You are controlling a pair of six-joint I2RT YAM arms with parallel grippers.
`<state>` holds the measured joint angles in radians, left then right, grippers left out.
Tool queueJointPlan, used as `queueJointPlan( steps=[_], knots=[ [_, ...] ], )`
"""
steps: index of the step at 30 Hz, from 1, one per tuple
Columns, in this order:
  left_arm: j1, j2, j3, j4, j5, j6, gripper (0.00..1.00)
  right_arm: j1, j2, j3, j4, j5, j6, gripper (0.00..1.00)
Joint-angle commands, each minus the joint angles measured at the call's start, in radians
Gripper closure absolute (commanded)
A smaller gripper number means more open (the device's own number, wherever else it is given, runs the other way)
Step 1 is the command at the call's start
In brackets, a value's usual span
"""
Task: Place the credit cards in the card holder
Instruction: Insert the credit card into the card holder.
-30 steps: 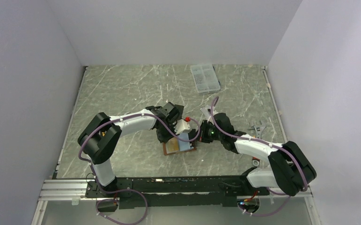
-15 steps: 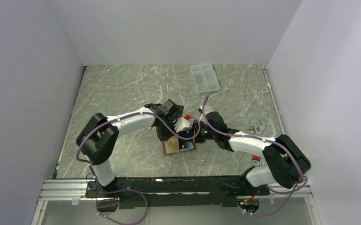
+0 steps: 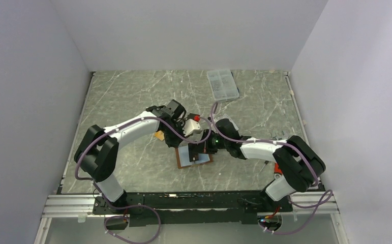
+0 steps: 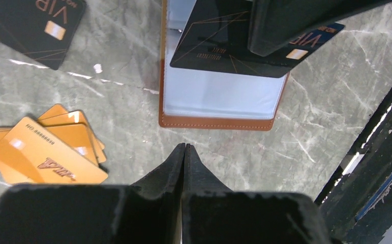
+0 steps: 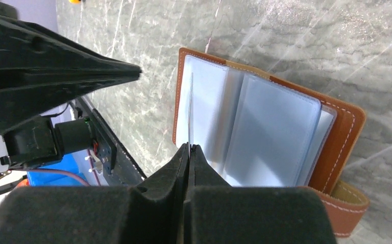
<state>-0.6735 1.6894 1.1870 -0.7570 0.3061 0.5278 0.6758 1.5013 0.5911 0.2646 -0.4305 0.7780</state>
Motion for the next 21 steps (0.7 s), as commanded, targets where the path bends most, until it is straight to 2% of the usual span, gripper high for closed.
queueJointPlan(
  steps=[1,9,21],
  knots=[
    [0.02,-0.077,0.01,-0.016,0.059,0.054,0.94,0.003,0.036,0.055,0.044,-0.016,-0.024,1.0],
    [-0.05,-0.04,-0.046,0.039,0.089,0.096,0.93,-0.038,0.034,0.036,0.067,-0.014,-0.032,1.0],
    [-0.149,-0.017,-0.173,0.137,-0.053,0.176,0.93,-0.05,0.049,-0.043,0.157,0.014,-0.001,1.0]
  ],
)
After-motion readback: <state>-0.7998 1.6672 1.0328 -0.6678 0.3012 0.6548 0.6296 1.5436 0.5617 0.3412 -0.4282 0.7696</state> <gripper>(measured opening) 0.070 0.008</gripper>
